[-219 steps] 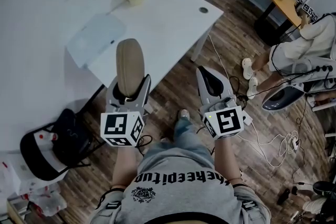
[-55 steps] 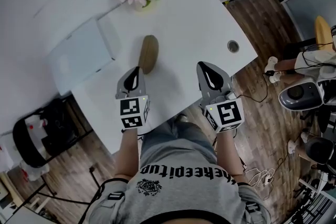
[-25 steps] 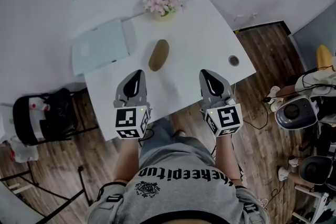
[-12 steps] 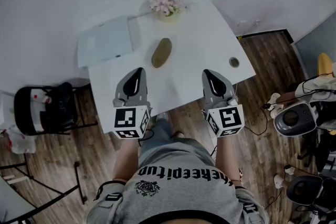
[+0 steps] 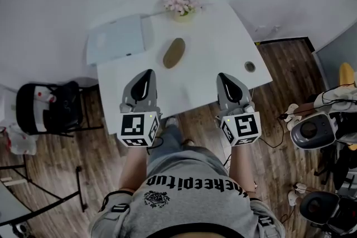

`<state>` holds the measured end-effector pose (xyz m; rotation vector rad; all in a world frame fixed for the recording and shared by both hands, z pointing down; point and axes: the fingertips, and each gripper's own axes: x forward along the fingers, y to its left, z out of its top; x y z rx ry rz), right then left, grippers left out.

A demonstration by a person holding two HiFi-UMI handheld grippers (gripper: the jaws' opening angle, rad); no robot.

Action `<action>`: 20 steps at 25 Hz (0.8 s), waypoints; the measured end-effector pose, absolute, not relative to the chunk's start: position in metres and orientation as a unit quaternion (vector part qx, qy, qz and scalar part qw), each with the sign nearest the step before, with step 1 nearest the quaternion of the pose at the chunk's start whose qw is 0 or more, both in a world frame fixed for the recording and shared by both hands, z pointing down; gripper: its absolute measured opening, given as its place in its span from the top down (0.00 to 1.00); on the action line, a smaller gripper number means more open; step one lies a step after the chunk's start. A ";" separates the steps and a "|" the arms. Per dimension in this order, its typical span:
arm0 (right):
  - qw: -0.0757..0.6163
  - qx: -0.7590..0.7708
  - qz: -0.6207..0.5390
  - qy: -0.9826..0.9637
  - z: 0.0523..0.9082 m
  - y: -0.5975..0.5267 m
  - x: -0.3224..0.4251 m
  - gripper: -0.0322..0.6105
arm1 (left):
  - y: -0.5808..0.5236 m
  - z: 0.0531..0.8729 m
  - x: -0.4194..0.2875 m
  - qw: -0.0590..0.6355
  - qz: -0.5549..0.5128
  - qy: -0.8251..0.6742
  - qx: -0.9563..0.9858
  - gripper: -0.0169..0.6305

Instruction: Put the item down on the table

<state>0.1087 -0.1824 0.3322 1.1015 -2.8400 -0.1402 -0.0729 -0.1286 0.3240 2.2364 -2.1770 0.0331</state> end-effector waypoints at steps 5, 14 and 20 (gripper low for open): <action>0.040 0.353 -0.048 -0.933 0.329 -0.178 0.110 0.96 | -0.123 0.322 -0.070 0.008 0.007 -0.702 0.712 0.95; 0.028 0.348 -0.052 -0.936 0.323 -0.173 0.115 0.96 | -0.115 0.318 -0.065 0.003 0.003 -0.709 0.705 0.95; 0.022 0.345 -0.050 -0.937 0.323 -0.171 0.118 0.96 | -0.111 0.321 -0.063 0.001 0.010 -0.716 0.698 0.95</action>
